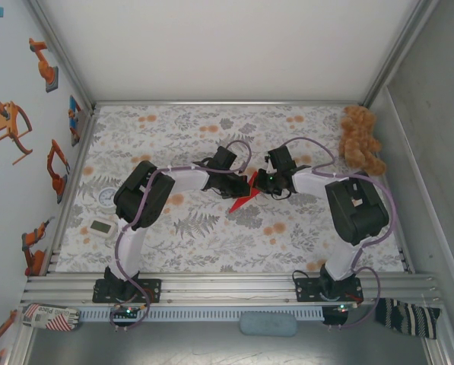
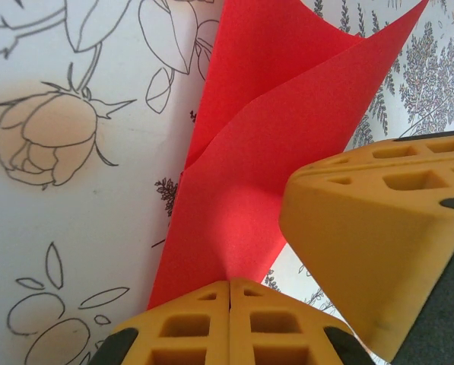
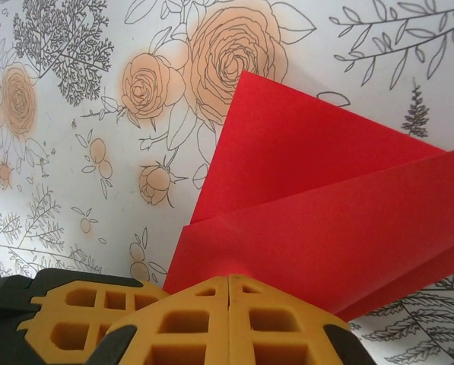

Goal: Fold a paper plane with a square sheet of paper (pick it up from the middle)
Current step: Fold the wing for the fifth time at the center of the table.

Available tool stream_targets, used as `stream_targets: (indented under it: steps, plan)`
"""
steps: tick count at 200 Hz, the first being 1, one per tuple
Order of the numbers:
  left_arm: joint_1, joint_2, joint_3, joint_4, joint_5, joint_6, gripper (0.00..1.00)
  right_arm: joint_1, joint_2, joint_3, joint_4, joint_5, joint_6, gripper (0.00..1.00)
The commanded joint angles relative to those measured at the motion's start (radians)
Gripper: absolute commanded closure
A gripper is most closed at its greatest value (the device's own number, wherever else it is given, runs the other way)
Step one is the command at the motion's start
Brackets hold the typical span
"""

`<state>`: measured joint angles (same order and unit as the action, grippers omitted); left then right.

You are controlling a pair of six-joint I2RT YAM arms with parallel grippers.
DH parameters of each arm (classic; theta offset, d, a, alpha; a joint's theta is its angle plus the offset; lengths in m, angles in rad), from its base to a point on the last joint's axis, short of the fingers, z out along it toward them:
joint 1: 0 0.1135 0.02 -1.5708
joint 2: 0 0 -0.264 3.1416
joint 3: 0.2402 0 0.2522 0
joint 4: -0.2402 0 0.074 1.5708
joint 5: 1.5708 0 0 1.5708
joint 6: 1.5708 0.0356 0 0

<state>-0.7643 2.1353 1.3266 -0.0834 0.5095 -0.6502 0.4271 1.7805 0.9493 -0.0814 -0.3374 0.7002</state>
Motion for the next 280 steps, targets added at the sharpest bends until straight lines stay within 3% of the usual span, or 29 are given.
stream_targets:
  steps: [1, 104, 199, 245, 280]
  plan:
    - [-0.008, 0.094, -0.05, -0.133, -0.101, 0.029, 1.0, 0.0, 0.013, -0.01, 0.022, -0.014, 0.004, 1.0]
    - [0.001, 0.096, -0.063, -0.17, -0.113, 0.012, 1.0, -0.038, 0.059, -0.064, 0.04, 0.016, -0.025, 1.0]
    - [0.014, 0.084, -0.106, -0.184, -0.106, 0.009, 1.0, -0.337, 0.146, -0.077, 0.256, -0.164, -0.014, 1.0]
    - [0.013, 0.086, -0.088, -0.185, -0.097, 0.009, 1.0, -0.367, 0.01, -0.042, 0.116, -0.097, -0.09, 1.0]
    - [0.014, 0.084, -0.071, -0.186, -0.088, 0.009, 1.0, -0.339, -0.098, -0.093, 0.099, -0.141, -0.079, 1.0]
